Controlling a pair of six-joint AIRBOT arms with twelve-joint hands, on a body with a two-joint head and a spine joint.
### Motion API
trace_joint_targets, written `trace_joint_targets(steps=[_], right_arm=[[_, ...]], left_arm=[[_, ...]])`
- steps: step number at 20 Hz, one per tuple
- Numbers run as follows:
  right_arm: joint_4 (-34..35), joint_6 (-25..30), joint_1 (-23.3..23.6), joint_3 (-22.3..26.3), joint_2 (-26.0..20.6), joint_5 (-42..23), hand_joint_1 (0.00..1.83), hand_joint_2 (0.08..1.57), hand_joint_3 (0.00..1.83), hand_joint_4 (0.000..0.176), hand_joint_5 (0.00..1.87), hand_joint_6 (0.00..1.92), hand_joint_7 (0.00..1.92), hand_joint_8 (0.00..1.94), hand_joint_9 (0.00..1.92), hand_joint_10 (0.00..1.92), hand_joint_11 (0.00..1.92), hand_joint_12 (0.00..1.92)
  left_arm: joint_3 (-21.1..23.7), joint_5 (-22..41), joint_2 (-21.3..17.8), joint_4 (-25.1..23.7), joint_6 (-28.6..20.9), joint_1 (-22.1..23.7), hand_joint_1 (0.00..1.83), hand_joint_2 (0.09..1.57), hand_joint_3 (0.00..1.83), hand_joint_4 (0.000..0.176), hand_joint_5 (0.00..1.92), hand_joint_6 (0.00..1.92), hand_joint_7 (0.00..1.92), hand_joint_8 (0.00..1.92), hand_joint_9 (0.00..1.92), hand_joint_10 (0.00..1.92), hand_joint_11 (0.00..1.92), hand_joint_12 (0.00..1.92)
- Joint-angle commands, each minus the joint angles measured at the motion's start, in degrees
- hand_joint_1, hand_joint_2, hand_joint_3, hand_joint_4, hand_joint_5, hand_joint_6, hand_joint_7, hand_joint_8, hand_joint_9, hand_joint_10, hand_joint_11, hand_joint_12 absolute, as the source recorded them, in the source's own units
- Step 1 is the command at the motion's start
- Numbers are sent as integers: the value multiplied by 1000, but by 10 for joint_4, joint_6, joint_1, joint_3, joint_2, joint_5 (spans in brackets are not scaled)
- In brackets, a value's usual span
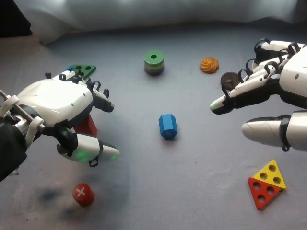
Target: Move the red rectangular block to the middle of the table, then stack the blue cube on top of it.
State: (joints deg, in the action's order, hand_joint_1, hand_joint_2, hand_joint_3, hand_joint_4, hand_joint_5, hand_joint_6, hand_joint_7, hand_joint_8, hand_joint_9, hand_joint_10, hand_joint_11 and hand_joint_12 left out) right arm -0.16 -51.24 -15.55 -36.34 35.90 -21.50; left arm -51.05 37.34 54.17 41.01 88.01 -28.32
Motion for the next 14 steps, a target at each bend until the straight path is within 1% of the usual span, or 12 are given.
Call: trace_joint_targets(steps=[1,3,4,7,14], right_arm=[[3,2,6,1,-5,-64,280,1346,0,0,603,18,688,14,493,373,0,1397],[3,2,6,1,-4,-61,329,1332,0,0,625,24,710,20,510,384,18,1394],[3,2,6,1,-4,-60,322,1333,0,0,632,25,718,21,515,387,23,1389],[3,2,6,1,-4,-60,307,1337,0,0,638,24,728,21,523,400,36,1398],[3,2,6,1,-4,-60,331,1329,0,0,663,25,750,19,530,424,50,1399]], left_arm=[[-4,55,-4,-16,-3,1,674,901,0,0,644,7,482,3,365,9,0,859],[-8,55,-4,-13,-4,-2,657,903,0,0,645,4,477,0,355,3,0,810],[-9,55,-4,-12,-4,-3,662,900,0,0,650,5,478,0,351,1,0,786],[-17,56,-2,-11,-8,-7,690,897,0,0,653,3,460,1,341,1,0,799],[-39,56,2,-13,-20,-20,632,902,3,0,653,3,455,4,321,2,0,768]])
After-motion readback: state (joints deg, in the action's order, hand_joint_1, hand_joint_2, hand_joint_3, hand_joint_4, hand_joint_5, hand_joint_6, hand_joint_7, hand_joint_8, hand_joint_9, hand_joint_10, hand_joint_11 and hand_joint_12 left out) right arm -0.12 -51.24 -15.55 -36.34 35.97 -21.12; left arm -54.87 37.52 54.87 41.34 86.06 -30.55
